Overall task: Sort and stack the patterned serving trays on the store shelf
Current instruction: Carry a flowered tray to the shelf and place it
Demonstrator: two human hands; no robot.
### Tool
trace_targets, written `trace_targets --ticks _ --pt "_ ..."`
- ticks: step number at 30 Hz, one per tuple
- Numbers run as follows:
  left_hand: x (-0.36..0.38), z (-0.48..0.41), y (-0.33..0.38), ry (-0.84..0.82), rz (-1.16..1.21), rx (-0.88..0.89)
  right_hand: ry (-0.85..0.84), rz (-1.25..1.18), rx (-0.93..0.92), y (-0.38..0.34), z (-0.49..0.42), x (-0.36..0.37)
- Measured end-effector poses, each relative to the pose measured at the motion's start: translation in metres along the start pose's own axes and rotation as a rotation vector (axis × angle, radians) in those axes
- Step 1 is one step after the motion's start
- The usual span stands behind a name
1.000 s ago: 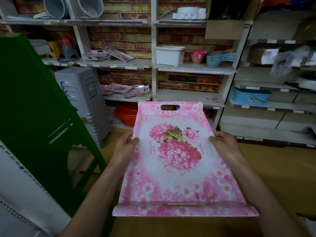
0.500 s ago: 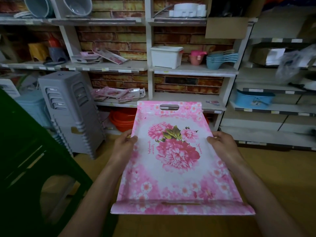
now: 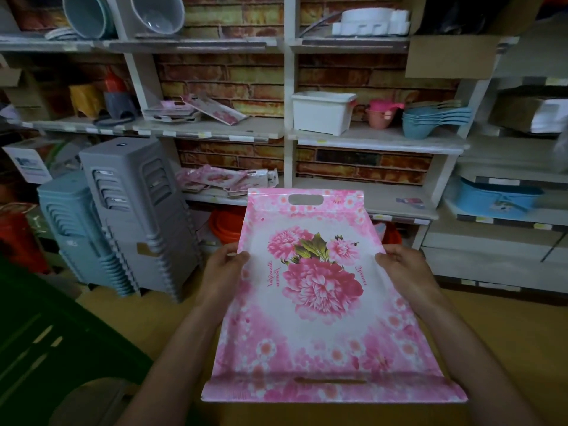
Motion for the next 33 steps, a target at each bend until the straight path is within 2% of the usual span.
trace_targets --ticks 4,11,18,33 --pt "0.002 -0.035 -0.004 0.07 0.009 -0.04 -0.021 0.028 -0.032 -0.006 -0.049 0.019" --pt "0.034 -0.108 0.012 0.107 0.036 -0.021 -0.085 0.051 -0.07 -0.023 -0.159 0.042" --pt "0.061 -0.179 0.032 0.219 0.077 -0.004 -0.159 0.053 -0.12 -0.056 -0.257 0.058" --pt "0.076 -0.319 0.042 0.195 0.088 -0.003 -0.161 0.07 -0.137 -0.097 -0.387 0.107"
Point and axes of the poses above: each hand's wrist, its own z-axis away from the middle knuckle, its own x-axis out of the palm, y = z × x, the point moved 6 cm from there along -z, towards the middle knuckle, and after that the axes turned 6 degrees about x, right-handed, at the moved point
